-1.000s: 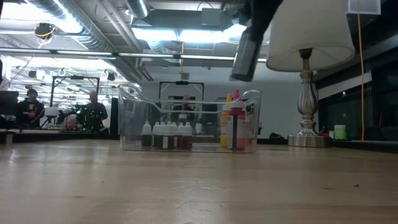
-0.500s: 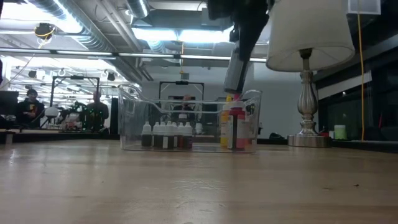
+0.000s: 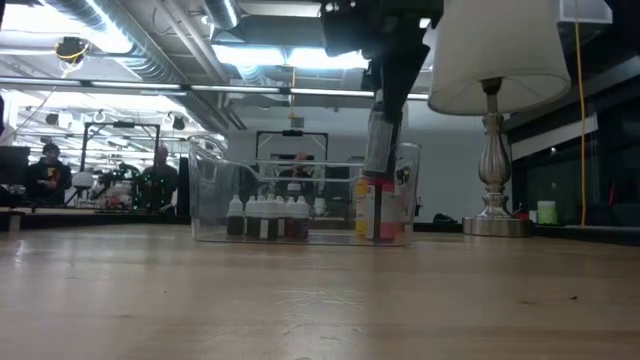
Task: Pick & Place food coloring
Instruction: Put the large blue food coloring bottle into the transparent bin
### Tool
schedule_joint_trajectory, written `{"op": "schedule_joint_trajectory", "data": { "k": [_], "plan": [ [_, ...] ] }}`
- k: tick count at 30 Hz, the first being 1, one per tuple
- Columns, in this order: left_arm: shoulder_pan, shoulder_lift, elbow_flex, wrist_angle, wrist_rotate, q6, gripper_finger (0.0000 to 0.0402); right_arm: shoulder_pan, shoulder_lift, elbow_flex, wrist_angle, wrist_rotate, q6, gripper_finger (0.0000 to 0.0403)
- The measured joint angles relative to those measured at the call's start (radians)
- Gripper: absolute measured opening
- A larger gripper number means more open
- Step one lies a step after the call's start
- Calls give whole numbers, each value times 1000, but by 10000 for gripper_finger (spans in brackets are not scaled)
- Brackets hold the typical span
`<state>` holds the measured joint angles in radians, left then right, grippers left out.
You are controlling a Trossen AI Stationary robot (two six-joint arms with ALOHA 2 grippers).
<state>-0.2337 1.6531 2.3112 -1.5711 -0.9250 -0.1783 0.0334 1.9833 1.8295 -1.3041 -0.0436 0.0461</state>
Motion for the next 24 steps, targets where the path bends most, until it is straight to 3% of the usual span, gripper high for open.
{"op": "schedule_joint_trajectory", "data": {
  "k": [24],
  "plan": [
    [0, 0, 0, 0, 7, 8, 200, -2, 131, -2, 2, 24, -55, 157]
  ]
}}
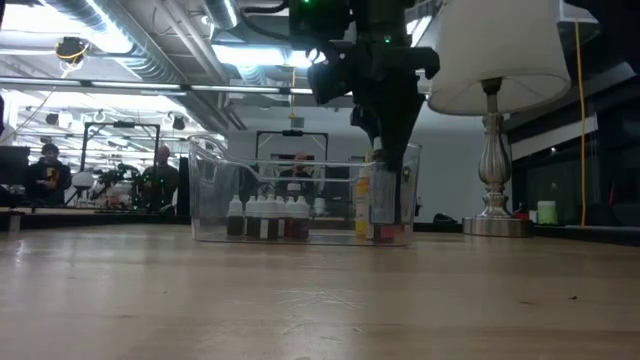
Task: Pick & Place food coloring
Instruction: Put the large blue food coloring bottle into the transparent bin, then put the large violet food coloring bottle into the transparent bin
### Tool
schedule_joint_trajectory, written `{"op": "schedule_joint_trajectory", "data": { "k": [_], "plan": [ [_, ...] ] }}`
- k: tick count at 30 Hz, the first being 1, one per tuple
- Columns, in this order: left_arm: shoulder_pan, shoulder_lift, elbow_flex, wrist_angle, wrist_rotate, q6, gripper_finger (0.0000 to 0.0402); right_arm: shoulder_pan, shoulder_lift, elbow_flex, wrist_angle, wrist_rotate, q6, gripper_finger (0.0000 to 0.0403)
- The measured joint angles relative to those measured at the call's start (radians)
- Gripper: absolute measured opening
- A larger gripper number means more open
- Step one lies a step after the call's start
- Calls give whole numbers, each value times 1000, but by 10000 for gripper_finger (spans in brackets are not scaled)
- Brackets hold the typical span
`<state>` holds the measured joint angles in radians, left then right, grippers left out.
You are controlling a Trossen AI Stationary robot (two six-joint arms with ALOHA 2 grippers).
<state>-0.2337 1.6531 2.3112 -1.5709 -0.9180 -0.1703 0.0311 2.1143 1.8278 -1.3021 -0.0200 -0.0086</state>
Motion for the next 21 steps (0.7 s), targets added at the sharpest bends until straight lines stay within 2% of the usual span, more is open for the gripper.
{"op": "schedule_joint_trajectory", "data": {
  "k": [4, 12, 21],
  "plan": [
    [0, 0, 0, 0, 0, 0, 200, 0, 4, 0, 3, 0, -10, 159],
    [0, 0, 0, 0, 3, 0, 200, 0, 3, 0, -10, 5, -27, 194],
    [0, 0, 0, 0, 3, 0, 200, 0, 3, 2, -13, 3, -26, 214]
  ]
}}
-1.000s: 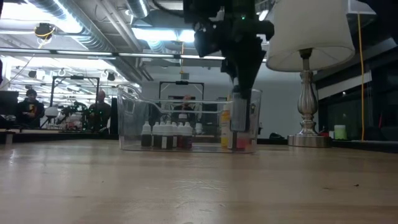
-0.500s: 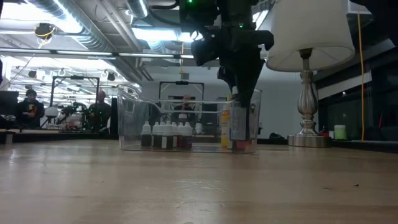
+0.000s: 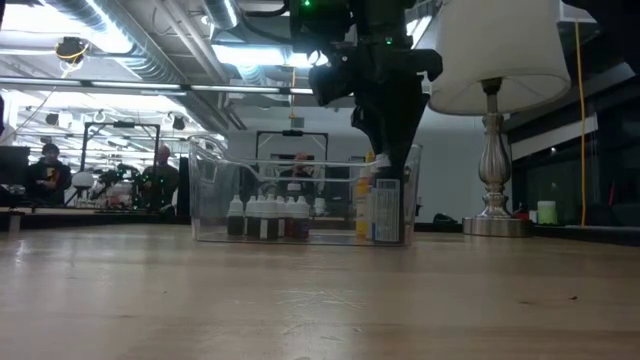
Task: Pick & Place food coloring
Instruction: Put the large violet food coloring bottle into the transparent bin
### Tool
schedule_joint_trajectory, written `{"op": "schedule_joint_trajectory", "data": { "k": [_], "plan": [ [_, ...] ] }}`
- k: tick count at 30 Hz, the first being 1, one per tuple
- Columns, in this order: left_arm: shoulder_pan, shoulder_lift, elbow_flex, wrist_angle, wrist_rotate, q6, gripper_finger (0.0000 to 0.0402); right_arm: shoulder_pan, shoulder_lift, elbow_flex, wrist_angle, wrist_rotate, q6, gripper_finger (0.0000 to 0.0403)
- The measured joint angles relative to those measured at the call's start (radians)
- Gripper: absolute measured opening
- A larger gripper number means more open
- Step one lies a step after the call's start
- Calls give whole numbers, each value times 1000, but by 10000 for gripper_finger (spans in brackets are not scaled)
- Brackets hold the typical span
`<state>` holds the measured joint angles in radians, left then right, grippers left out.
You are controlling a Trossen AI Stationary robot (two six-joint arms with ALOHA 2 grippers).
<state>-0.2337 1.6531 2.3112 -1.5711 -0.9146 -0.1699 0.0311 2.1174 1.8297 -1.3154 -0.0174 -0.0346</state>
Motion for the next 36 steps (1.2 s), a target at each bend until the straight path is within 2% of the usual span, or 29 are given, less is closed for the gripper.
{"op": "schedule_joint_trajectory", "data": {
  "k": [6, 13, 16, 19, 22, 26, 32, 36],
  "plan": [
    [0, 0, 0, 0, 0, 1, 200, 0, -2, 96, -83, 0, 11, 216],
    [0, 0, 0, 0, 0, 12, 200, 0, -5, 308, -219, 85, 97, 204],
    [0, 0, 0, 0, 0, 25, 200, 0, -57, 345, -211, 128, 142, 195],
    [0, -4, 0, 0, -1, 26, 200, 6, -149, 319, -173, 206, 193, 186],
    [0, -12, 0, 0, -2, 26, 200, 23, -272, 222, -130, 318, 241, 178],
    [0, -17, 0, 0, -1, 26, 200, 60, -480, -23, 24, 383, 301, 172],
    [13, -16, -12, 1, 43, 36, 200, 152, -791, -471, 419, 389, 349, 164],
    [56, -20, -58, 1, 37, 36, 200, 191, -936, -701, 724, 390, 330, 159]
  ]
}}
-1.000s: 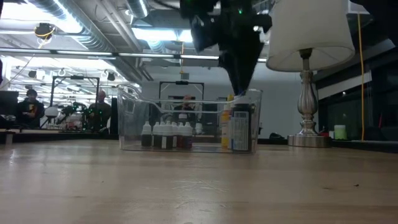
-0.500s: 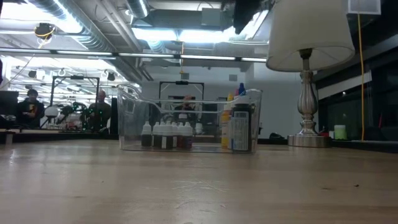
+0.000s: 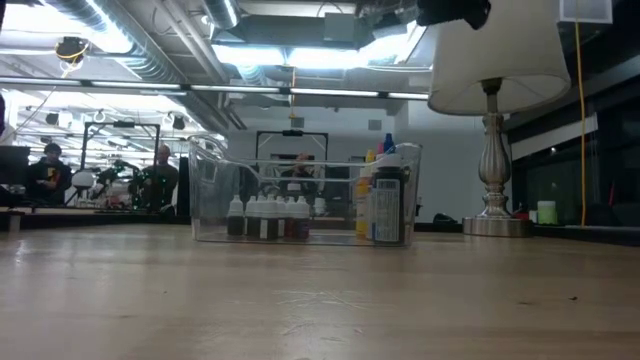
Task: Pick & Place food coloring
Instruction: Put the large violet food coloring bottle into the transparent bin
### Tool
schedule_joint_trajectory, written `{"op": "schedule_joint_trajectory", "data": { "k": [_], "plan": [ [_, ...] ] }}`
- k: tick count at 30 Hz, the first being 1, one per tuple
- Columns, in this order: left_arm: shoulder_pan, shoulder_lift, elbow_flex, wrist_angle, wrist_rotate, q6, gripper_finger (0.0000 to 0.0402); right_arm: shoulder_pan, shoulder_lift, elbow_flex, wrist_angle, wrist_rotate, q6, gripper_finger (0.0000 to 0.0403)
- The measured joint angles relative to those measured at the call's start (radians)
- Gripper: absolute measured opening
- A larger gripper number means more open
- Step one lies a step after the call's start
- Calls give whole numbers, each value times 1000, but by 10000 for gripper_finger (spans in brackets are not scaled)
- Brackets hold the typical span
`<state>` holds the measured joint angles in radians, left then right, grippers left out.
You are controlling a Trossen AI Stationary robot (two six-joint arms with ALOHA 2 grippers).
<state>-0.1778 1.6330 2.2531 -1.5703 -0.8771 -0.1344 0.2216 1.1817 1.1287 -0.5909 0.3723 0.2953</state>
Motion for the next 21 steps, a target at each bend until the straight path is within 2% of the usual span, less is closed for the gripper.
{"op": "schedule_joint_trajectory", "data": {
  "k": [3, 9, 12, 21],
  "plan": [
    [69, -3, -43, 1, 8, 11, 200, -1, -84, -126, 170, -5, -46, 154],
    [288, -2, -170, 62, 106, 48, 200, -28, -230, -262, 277, -113, -146, 149],
    [399, -2, -229, 145, 221, 87, 200, -61, -297, -286, 288, -177, -186, 148],
    [636, -2, -383, 532, 554, 295, 200, -154, -396, -292, 280, -217, -280, 148]
  ]
}}
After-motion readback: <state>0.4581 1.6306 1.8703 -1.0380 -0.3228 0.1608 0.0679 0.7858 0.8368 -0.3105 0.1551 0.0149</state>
